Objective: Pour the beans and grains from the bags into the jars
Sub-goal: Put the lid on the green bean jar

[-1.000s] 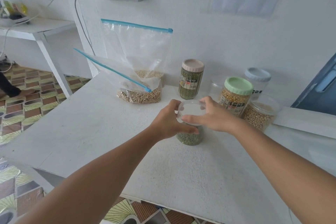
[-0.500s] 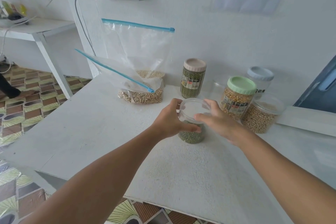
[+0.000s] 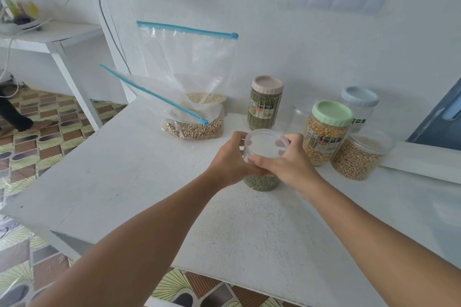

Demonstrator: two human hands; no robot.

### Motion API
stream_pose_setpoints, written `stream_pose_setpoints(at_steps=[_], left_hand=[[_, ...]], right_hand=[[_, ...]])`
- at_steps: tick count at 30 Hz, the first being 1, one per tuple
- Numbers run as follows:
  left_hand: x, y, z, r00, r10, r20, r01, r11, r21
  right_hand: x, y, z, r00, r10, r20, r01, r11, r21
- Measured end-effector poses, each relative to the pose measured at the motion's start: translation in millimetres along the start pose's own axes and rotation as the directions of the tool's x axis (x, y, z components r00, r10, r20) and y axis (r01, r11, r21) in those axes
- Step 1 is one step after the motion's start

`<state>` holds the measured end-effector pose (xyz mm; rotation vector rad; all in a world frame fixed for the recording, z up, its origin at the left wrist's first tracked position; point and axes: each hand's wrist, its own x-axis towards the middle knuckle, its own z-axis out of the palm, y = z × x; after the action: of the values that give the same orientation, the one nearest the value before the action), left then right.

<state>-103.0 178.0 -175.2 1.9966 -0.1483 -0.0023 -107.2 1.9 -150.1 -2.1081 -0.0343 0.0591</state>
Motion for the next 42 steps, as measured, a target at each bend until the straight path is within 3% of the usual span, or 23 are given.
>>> stream_pose_setpoints(at_steps=[4, 6, 12, 16, 26, 34, 39, 42], left_hand=[[0, 4, 0, 1.0, -0.019, 0.013, 0.018, 1.0, 0.016], [0, 5, 1, 0.999, -0.037, 0.007, 0.037, 0.999, 0.017], [0, 6, 5, 0.996, -0.065, -0.055, 0.067, 0.998, 0.023], [0, 6, 8, 0.995, -0.068, -0.072, 0.069, 0.998, 0.009], [34, -3, -7, 0.999, -0.032, -0.024, 0.032, 0.999, -0.008], [81, -19, -38, 0.996, 0.025, 0.082, -0.028, 0.999, 0.044], [81, -18, -38, 0.995, 0.046, 0.087, -0.052, 0.997, 0.062], [68, -18, -35, 0.997, 0.065, 0.034, -0.07, 0.983, 0.169]], right_hand=[[6, 6, -19, 0.974, 0.013, 0.225, -0.027, 0.998, 0.06], [10, 8, -28, 0.963, 0.003, 0.269, -0.024, 0.997, 0.071], [12, 11, -10, 0.995, -0.063, 0.08, 0.058, 0.996, 0.072], [16, 15, -16, 0.99, -0.071, 0.125, 0.059, 0.994, 0.092], [41, 5, -7, 0.996, -0.024, 0.084, 0.016, 0.995, 0.094], [69, -13, 21, 0.998, 0.062, -0.013, -0.06, 0.986, 0.158], [66, -15, 24, 0.996, 0.079, -0.045, -0.072, 0.987, 0.146], [60, -14, 20, 0.998, 0.06, 0.004, -0.06, 0.995, 0.078]])
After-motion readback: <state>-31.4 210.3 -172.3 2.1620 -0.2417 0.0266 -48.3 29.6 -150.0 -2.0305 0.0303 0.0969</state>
